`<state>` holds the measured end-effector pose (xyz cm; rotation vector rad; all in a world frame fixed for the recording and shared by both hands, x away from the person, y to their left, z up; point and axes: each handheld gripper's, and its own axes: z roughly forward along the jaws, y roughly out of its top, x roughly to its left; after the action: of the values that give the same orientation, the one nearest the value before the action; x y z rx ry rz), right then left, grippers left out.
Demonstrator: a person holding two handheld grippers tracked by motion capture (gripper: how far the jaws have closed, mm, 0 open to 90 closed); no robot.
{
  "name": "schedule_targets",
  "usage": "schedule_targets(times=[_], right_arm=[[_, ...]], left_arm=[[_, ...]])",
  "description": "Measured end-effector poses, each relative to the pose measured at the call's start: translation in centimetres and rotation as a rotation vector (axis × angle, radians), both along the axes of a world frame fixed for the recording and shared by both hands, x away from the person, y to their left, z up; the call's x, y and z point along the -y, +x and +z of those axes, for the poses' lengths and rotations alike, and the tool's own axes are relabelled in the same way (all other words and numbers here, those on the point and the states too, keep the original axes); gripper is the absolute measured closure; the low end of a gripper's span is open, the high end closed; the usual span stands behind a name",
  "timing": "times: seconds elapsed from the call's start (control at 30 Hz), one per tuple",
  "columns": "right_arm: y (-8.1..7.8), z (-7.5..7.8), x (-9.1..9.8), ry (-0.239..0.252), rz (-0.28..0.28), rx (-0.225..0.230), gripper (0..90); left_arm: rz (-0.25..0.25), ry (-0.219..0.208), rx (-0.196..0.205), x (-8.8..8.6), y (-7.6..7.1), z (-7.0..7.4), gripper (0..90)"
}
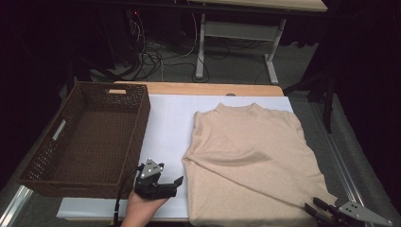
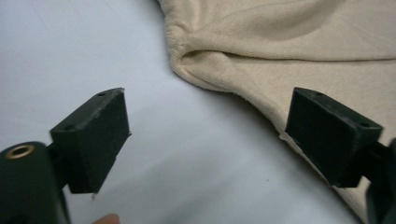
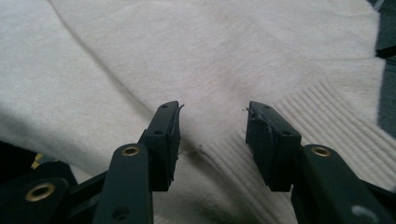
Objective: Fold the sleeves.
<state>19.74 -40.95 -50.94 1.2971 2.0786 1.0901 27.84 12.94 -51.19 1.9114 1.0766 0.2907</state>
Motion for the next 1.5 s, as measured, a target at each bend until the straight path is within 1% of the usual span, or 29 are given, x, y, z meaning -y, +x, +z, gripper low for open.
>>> schedule_targets(times=[0.07, 0.1, 0.13, 0.17, 0.2, 0.23, 0.27, 0.3, 0.37, 0.47, 0.53, 0.57, 0.6, 0.7, 0.73, 0.77, 0.87, 0.93, 0.97, 1.0, 1.07, 1.17, 1.23, 1.33, 1.4, 1.5], right_arm=[[0.0, -0.2, -0.3, -0.016, -0.002, -0.020, 55.9], [0.1, -0.3, -0.4, -0.027, 0.000, -0.032, 57.1], [0.1, -0.5, -0.5, -0.038, 0.001, -0.028, 60.0], [0.1, -0.5, -0.6, -0.051, -0.002, -0.023, 67.0], [0.1, -0.5, -0.7, -0.080, -0.007, -0.017, 75.5], [0.1, -0.4, -0.7, -0.102, -0.015, -0.014, 81.4], [0.1, -0.3, -0.7, -0.106, -0.018, -0.015, 84.9], [0.0, -0.2, -0.7, -0.110, -0.021, -0.011, 86.1], [-0.4, 0.0, -1.0, -0.122, -0.019, -0.003, 86.5], [-1.4, 0.5, -1.2, -0.110, -0.014, 0.008, 86.5], [-2.2, 0.7, -1.4, -0.109, -0.010, 0.010, 86.5], [-2.8, 0.7, -1.6, -0.104, -0.009, 0.009, 86.5], [-2.8, 0.7, -1.6, -0.104, -0.009, 0.009, 86.5], [-3.8, 0.8, -1.7, -0.095, -0.018, 0.009, 86.5], [-4.4, 0.8, -1.7, -0.088, -0.018, 0.009, 86.5], [-4.4, 0.8, -1.7, -0.088, -0.018, 0.009, 86.5], [-5.2, 0.8, -1.9, -0.082, -0.014, 0.003, 86.1], [-5.5, 0.8, -2.0, -0.075, -0.006, 0.001, 82.9], [-5.5, 0.8, -2.1, -0.075, -0.003, 0.005, 78.9], [-5.4, 0.9, -2.1, -0.066, -0.003, 0.007, 74.8], [-5.0, 1.1, -2.2, -0.032, 0.000, 0.015, 67.2], [-4.1, 1.6, -2.8, -0.020, 0.004, 0.028, 59.0], [-3.2, 1.9, -3.4, -0.022, 0.014, 0.035, 56.5], [-1.7, 2.2, -4.3, 0.000, 0.035, 0.036, 53.7], [-0.5, 2.3, -5.0, 0.012, 0.045, 0.033, 52.3], [1.2, 2.3, -6.3, 0.008, 0.062, 0.033, 49.6]], left_arm=[[-0.019, -0.001, -0.015, 0.1, 0.0, -0.1, 1.9], [-0.024, 0.001, -0.015, 0.2, 0.0, 0.0, 0.0], [-0.026, -0.005, -0.012, 0.2, -0.1, 0.0, 0.0], [-0.026, -0.014, -0.011, 0.2, 0.0, 0.1, 0.0], [-0.029, -0.015, -0.009, 0.2, 0.0, 0.1, 0.0], [-0.031, -0.015, -0.009, 0.3, 0.0, 0.1, 0.0], [-0.035, -0.011, -0.006, 0.3, 0.0, 0.1, 0.0], [-0.036, -0.006, -0.002, 0.4, 0.0, 0.1, 0.0], [-0.040, -0.003, 0.008, 0.5, 0.0, 0.2, 0.0], [-0.051, 0.000, 0.019, 0.8, 0.0, 0.3, 0.0], [-0.058, 0.001, 0.020, 0.9, 0.0, 0.3, 0.0], [-0.062, 0.003, 0.019, 1.0, 0.1, 0.3, 0.0], [-0.065, 0.002, 0.017, 1.1, 0.1, 0.2, 0.0], [-0.082, 0.003, 0.019, 1.4, 0.1, 0.2, 0.0], [-0.085, 0.003, 0.019, 1.5, 0.1, 0.2, 0.0], [-0.089, 0.002, 0.021, 1.6, 0.1, 0.3, 0.0], [-0.094, -0.001, 0.023, 1.9, 0.2, 0.3, 0.0], [-0.098, 0.001, 0.023, 2.1, 0.3, 0.3, 0.0], [-0.098, 0.001, 0.022, 2.1, 0.3, 0.3, 0.0], [-0.098, 0.002, 0.021, 2.2, 0.4, 0.2, 0.0], [-0.096, 0.003, 0.019, 2.2, 0.5, 0.1, 0.0], [-0.090, 0.005, 0.015, 2.1, 0.6, 0.0, 0.0], [-0.086, 0.004, 0.012, 2.0, 0.6, -0.2, 0.0], [-0.085, 0.004, 0.012, 1.8, 0.5, -0.2, 0.0], [-0.079, -0.004, 0.012, 1.7, 0.5, -0.1, 0.0], [-0.074, -0.021, 0.015, 1.4, 0.4, 0.1, 0.0]])
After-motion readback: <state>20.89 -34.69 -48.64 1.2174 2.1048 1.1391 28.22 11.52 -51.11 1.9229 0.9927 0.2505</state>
